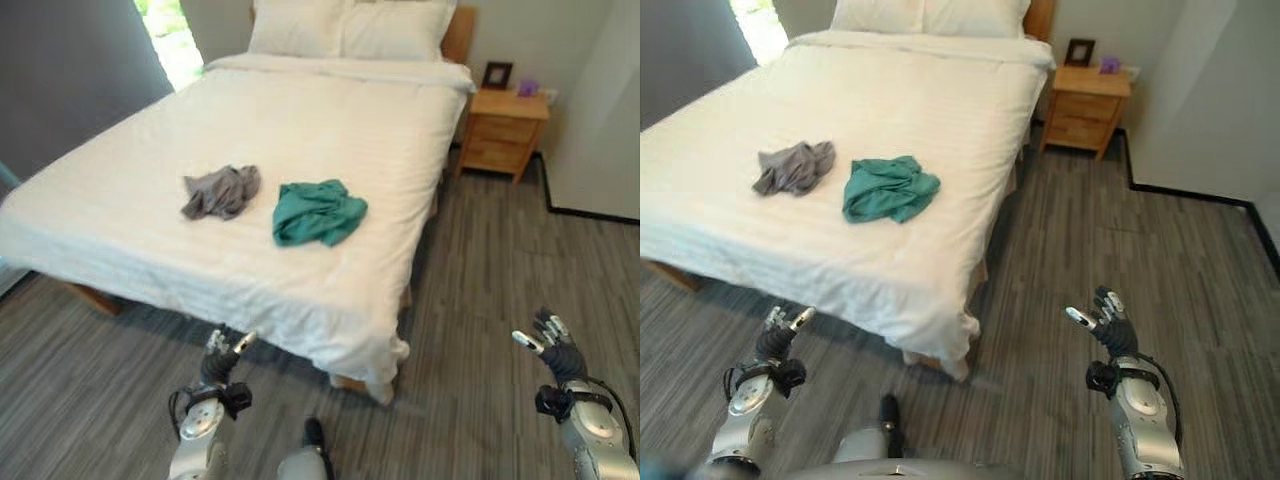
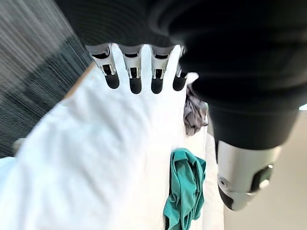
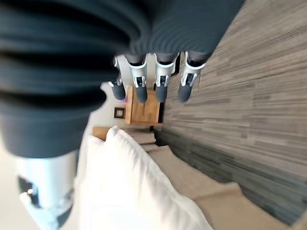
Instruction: Pick up bed clothes into laundry basket.
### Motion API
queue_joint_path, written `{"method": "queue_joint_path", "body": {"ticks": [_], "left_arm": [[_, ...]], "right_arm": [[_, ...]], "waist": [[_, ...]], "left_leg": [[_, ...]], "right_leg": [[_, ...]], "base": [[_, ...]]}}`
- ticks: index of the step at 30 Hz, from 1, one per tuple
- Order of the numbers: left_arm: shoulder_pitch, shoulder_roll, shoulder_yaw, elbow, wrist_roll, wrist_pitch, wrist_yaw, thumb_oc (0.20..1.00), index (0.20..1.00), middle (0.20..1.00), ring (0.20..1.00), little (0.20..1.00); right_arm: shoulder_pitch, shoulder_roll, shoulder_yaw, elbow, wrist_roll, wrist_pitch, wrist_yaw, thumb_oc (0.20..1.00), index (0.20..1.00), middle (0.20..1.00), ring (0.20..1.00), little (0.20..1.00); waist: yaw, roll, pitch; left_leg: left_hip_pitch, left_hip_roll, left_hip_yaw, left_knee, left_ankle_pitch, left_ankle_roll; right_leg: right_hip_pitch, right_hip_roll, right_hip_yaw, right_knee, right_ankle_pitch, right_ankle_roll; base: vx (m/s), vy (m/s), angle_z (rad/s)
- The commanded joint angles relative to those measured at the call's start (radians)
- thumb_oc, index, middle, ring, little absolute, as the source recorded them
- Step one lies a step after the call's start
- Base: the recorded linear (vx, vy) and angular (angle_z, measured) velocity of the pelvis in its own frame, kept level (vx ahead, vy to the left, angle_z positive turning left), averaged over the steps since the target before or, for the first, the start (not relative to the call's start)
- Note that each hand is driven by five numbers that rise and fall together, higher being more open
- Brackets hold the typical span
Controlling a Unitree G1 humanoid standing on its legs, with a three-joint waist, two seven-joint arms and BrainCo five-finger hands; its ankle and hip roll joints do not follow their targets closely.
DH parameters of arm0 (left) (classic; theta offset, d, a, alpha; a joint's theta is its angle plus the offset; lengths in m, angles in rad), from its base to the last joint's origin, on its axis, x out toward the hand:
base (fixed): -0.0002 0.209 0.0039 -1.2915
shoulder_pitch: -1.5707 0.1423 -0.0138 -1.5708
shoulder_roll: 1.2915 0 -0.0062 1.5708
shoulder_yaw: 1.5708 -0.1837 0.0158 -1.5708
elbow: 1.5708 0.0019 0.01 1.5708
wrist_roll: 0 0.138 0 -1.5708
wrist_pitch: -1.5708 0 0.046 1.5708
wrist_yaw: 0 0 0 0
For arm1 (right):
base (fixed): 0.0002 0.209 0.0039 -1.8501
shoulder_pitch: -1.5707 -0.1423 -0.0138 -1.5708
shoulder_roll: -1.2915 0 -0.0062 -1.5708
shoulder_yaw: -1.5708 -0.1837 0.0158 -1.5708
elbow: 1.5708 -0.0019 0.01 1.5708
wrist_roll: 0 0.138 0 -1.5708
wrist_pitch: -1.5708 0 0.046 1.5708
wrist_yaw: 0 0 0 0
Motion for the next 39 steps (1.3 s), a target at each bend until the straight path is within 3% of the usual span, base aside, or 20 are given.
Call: {"method": "queue_joint_path", "body": {"ticks": [1, 2, 3, 5, 6, 7, 9, 11, 14, 19, 20, 22, 23, 28, 29, 30, 34, 36, 37, 39], "left_arm": [[-0.012, 0.111, 0.051, -0.095, 0.002, -0.064, 0.004, 1.0, 1.0, 1.0, 1.0, 1.0], [-0.026, 0.119, 0.047, -0.083, 0.019, -0.064, 0.0, 1.0, 1.0, 1.0, 1.0, 1.0], [-0.026, 0.119, 0.047, -0.083, 0.019, -0.064, 0.0, 1.0, 1.0, 1.0, 1.0, 1.0], [-0.032, 0.108, 0.05, -0.057, 0.006, -0.072, -0.005, 1.0, 1.0, 1.0, 1.0, 1.0], [-0.032, 0.107, 0.048, -0.054, 0.006, -0.072, -0.008, 1.0, 1.0, 1.0, 1.0, 1.0], [-0.031, 0.106, 0.048, -0.053, 0.006, -0.073, -0.008, 1.0, 1.0, 1.0, 1.0, 1.0], [-0.042, 0.12, 0.052, -0.054, 0.051, -0.074, 0.0, 1.0, 1.0, 1.0, 1.0, 1.0], [-0.025, 0.092, 0.04, -0.012, 0.042, -0.069, -0.007, 1.0, 1.0, 1.0, 1.0, 1.0], [-0.005, 0.057, 0.019, -0.006, 0.012, -0.078, -0.018, 1.0, 1.0, 1.0, 1.0, 1.0], [0.017, 0.044, 0.003, 0.001, 0.003, -0.071, -0.027, 1.0, 1.0, 1.0, 1.0, 1.0], [0.035, 0.051, 0.0, -0.013, 0.019, -0.068, -0.036, 1.0, 1.0, 1.0, 1.0, 1.0], [0.042, 0.055, 0.005, -0.021, 0.022, -0.069, -0.035, 1.0, 1.0, 1.0, 1.0, 1.0], [0.057, 0.063, 0.013, -0.028, 0.02, -0.074, -0.033, 1.0, 1.0, 1.0, 1.0, 1.0], [0.075, 0.075, -0.005, -0.056, 0.019, -0.076, -0.032, 1.0, 1.0, 1.0, 1.0, 1.0], [0.082, 0.091, -0.019, -0.062, -0.007, -0.077, -0.036, 1.0, 1.0, 1.0, 1.0, 1.0], [0.088, 0.101, -0.025, -0.059, -0.017, -0.076, -0.037, 1.0, 1.0, 1.0, 1.0, 1.0], [0.094, 0.116, -0.024, -0.059, -0.053, -0.077, -0.034, 1.0, 1.0, 1.0, 1.0, 1.0], [0.094, 0.137, -0.011, -0.053, -0.082, -0.082, -0.026, 1.0, 1.0, 1.0, 1.0, 1.0], [0.094, 0.137, -0.01, -0.053, -0.082, -0.082, -0.026, 1.0, 1.0, 1.0, 1.0, 1.0], [0.084, 0.164, 0.005, -0.041, -0.106, -0.092, -0.018, 1.0, 1.0, 1.0, 1.0, 1.0]], "right_arm": [[-0.057, -0.018, 0.017, -0.113, -0.068, -0.044, 0.027, 1.0, 1.0, 1.0, 1.0, 1.0], [-0.055, -0.033, 0.023, -0.116, -0.095, -0.037, 0.042, 1.0, 1.0, 1.0, 1.0, 1.0], [-0.055, -0.033, 0.023, -0.116, -0.095, -0.037, 0.042, 1.0, 1.0, 1.0, 1.0, 1.0], [-0.042, -0.059, 0.02, -0.136, -0.098, -0.039, 0.063, 1.0, 1.0, 1.0, 1.0, 1.0], [-0.038, -0.067, 0.016, -0.145, -0.096, -0.043, 0.065, 1.0, 1.0, 1.0, 1.0, 1.0], [-0.037, -0.067, 0.016, -0.146, -0.095, -0.043, 0.065, 1.0, 1.0, 1.0, 1.0, 1.0], [-0.037, -0.134, -0.008, -0.16, -0.173, -0.047, 0.056, 1.0, 1.0, 1.0, 1.0, 1.0], [-0.008, -0.105, 0.023, -0.205, -0.097, -0.048, 0.119, 1.0, 1.0, 1.0, 1.0, 1.0], [-0.032, -0.117, 0.034, -0.176, -0.107, -0.057, 0.108, 1.0, 1.0, 1.0, 1.0, 1.0], [-0.054, -0.128, 0.052, -0.154, -0.121, -0.057, 0.107, 1.0, 1.0, 1.0, 1.0, 1.0], [-0.08, -0.168, 0.081, -0.153, -0.212, -0.049, 0.111, 1.0, 1.0, 1.0, 1.0, 1.0], [-0.101, -0.183, 0.093, -0.148, -0.239, -0.049, 0.11, 1.0, 1.0, 1.0, 1.0, 1.0], [-0.191, -0.248, 0.148, -0.129, -0.377, -0.046, 0.088, 1.0, 1.0, 1.0, 1.0, 1.0], [-0.393, -0.32, 0.254, -0.045, -0.582, 0.003, 0.035, 1.0, 1.0, 1.0, 1.0, 1.0], [-0.592, -0.357, 0.376, 0.076, -0.698, 0.036, 0.013, 1.0, 1.0, 1.0, 1.0, 1.0], [-0.667, -0.365, 0.432, 0.128, -0.746, 0.05, 0.013, 1.0, 1.0, 1.0, 1.0, 1.0], [-0.881, -0.321, 0.596, 0.332, -0.813, 0.075, -0.007, 1.0, 1.0, 1.0, 1.0, 1.0], [-1.052, -0.27, 0.722, 0.532, -0.862, 0.092, -0.009, 1.0, 1.0, 1.0, 1.0, 1.0], [-1.052, -0.27, 0.723, 0.533, -0.862, 0.092, -0.009, 1.0, 1.0, 1.0, 1.0, 1.0], [-1.167, -0.213, 0.804, 0.714, -0.878, 0.099, 0.003, 1.0, 1.0, 1.0, 1.0, 1.0]], "waist": [[-0.006, -0.013, 0.036], [-0.038, -0.001, 0.048], [-0.039, 0.001, 0.047], [-0.096, -0.008, 0.053], [-0.105, -0.02, 0.05], [-0.108, -0.017, 0.052], [-0.123, -0.033, 0.058], [-0.089, -0.059, 0.025], [-0.07, -0.054, -0.004], [-0.059, -0.049, -0.015], [-0.042, -0.05, -0.021], [-0.036, -0.053, -0.023], [-0.012, -0.054, -0.023], [0.025, -0.061, -0.016], [0.062, -0.068, -0.001], [0.087, -0.07, 0.002], [0.126, -0.076, 0.024], [0.169, -0.08, 0.05], [0.168, -0.08, 0.05], [0.2, -0.082, 0.072]], "left_leg": [[0.14, 0.153, -0.107, -0.119, 0.002, -0.185], [0.206, 0.132, -0.128, -0.157, -0.022, -0.173], [0.204, 0.134, -0.128, -0.158, -0.019, -0.174], [0.298, 0.097, -0.168, -0.219, -0.04, -0.188], [0.305, 0.084, -0.182, -0.225, -0.052, -0.191], [0.311, 0.086, -0.185, -0.225, -0.055, -0.191], [0.342, 0.078, -0.225, -0.244, -0.088, -0.193], [0.329, 0.07, -0.244, -0.24, -0.072, -0.198], [0.324, 0.062, -0.264, -0.249, -0.071, -0.198], [0.327, 0.061, -0.284, -0.249, -0.069, -0.203], [0.334, 0.062, -0.293, -0.249, -0.074, -0.208], [0.327, 0.06, -0.297, -0.249, -0.064, -0.21], [0.321, 0.06, -0.306, -0.249, -0.062, -0.213], [0.308, 0.055, -0.328, -0.249, -0.062, -0.212], [0.285, 0.048, -0.354, -0.249, -0.053, -0.219], [0.282, 0.05, -0.363, -0.249, -0.061, -0.221], [0.259, 0.047, -0.382, -0.249, -0.055, -0.224], [0.225, 0.043, -0.404, -0.249, -0.045, -0.222], [0.225, 0.043, -0.405, -0.249, -0.045, -0.222], [0.188, 0.039, -0.424, -0.249, -0.035, -0.22]], "right_leg": [[-0.035, -0.234, 0.119, 0.033, 0.525, 0.097], [-0.116, -0.188, 0.133, 0.062, 0.461, 0.095], [-0.117, -0.186, 0.132, 0.06, 0.464, 0.094], [-0.205, -0.101, 0.144, -0.149, 0.388, 0.084], [-0.207, -0.089, 0.163, -0.252, 0.384, 0.083], [-0.195, -0.087, 0.159, -0.262, 0.384, 0.083], [-0.166, -0.052, 0.236, -0.384, 0.362, 0.088], [-0.098, -0.058, 0.252, -0.425, 0.36, 0.074], [-0.042, -0.064, 0.216, -0.511, 0.372, 0.071], [-0.009, -0.061, 0.199, -0.542, 0.372, 0.064], [0.015, -0.058, 0.192, -0.555, 0.366, 0.059], [0.013, -0.06, 0.188, -0.557, 0.372, 0.058], [0.016, -0.063, 0.176, -0.557, 0.369, 0.059], [0.019, -0.067, 0.153, -0.557, 0.365, 0.056], [0.016, -0.076, 0.111, -0.557, 0.364, 0.056], [0.02, -0.077, 0.097, -0.557, 0.356, 0.057], [0.01, -0.077, 0.073, -0.557, 0.356, 0.057], [-0.011, -0.077, 0.058, -0.557, 0.36, 0.057], [-0.011, -0.077, 0.057, -0.557, 0.36, 0.057], [-0.04, -0.074, 0.054, -0.557, 0.366, 0.055]], "base": [[0.39, 0.385, 0.37], [0.3, 0.252, 0.26], [0.44, 0.209, 0.52], [0.45, 0.059, 0.8], [0.27, -0.023, 0.74], [0.21, -0.033, 0.62], [0.22, -0.043, 0.89], [0.18, -0.097, 0.73], [0.13, -0.059, 0.37], [0.07, -0.021, 0.19], [0.03, -0.032, 0.19], [0.01, -0.033, 0.09], [0.04, -0.018, 0.08], [-0.02, 0.006, 0.03], [-0.01, 0.01, 0.48], [-0.06, 0.009, 0.63], [-0.02, -0.009, 0.4], [-0.08, -0.017, 0.3], [-0.11, -0.021, 0.26], [-0.07, -0.009, 0.27]]}}
